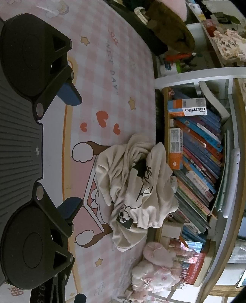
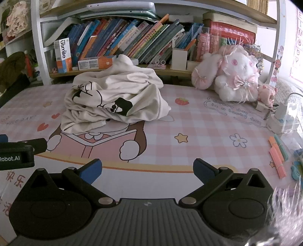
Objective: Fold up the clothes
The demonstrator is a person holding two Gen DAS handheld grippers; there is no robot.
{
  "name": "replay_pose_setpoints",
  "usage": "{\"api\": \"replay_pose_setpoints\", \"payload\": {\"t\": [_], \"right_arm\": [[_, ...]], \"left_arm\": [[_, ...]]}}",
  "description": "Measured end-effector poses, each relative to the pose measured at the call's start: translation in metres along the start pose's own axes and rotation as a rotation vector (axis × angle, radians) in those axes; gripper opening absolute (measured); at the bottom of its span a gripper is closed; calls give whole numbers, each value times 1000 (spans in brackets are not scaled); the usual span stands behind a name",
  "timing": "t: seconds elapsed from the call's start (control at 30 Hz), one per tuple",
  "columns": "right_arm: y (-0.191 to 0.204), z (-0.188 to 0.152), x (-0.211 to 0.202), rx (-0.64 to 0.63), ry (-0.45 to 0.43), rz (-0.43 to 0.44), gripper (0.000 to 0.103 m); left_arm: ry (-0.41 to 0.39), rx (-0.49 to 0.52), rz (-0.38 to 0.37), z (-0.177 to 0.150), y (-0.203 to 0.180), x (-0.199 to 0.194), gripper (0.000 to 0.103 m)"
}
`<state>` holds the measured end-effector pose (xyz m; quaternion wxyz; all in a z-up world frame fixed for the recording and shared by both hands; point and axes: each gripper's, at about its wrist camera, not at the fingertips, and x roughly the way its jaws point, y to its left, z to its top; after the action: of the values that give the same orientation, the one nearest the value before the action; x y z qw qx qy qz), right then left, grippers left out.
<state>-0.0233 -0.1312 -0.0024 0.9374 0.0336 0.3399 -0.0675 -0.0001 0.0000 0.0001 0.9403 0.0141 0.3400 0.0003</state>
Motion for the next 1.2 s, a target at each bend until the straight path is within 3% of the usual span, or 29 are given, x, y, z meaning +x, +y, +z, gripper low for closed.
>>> {"api": "replay_pose_setpoints", "payload": {"t": [1.2], "right_arm": [[3,-3,3,-3,15,-12,103]], "left_arm": [[26,-5,-24,-1,0,3,103]]}}
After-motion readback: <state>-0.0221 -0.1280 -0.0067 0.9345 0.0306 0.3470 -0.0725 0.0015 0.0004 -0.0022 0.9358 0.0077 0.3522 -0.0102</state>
